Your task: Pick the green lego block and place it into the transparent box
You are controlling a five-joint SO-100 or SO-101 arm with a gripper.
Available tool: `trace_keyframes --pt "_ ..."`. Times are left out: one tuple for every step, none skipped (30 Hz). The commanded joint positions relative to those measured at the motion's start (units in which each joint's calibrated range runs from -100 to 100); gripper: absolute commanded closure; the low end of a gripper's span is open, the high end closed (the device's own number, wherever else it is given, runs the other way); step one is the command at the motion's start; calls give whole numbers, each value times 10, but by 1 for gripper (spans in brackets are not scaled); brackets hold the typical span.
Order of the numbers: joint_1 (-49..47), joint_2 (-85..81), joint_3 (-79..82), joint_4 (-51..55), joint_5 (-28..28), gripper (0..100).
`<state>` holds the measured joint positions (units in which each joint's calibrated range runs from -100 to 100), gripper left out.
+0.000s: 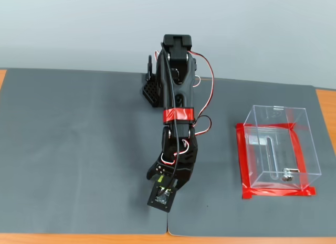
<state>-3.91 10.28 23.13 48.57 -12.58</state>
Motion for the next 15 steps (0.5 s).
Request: trace_keyframes --pt "4 -1 -33 -7 -1 67" --pt "4 0 -33 -7 -1 67" --pt "4 2 -32 -7 -1 67" --pt "5 3 -32 -7 -1 67" --pt "5 4 -32 -7 -1 67" --pt "5 4 -32 -7 -1 67" --pt "6 4 -31 -7 -1 67" --pt "6 4 -31 -7 -1 67" --pt "6 4 -30 -7 -1 67" --pt "6 4 -29 -7 -1 67" --pt "6 4 -28 -7 -1 67" --pt "6 4 -27 -7 -1 69" --pt "6 4 -26 -7 -1 71" --pt "6 4 -26 -7 -1 74" --pt "6 4 -26 -7 -1 78"
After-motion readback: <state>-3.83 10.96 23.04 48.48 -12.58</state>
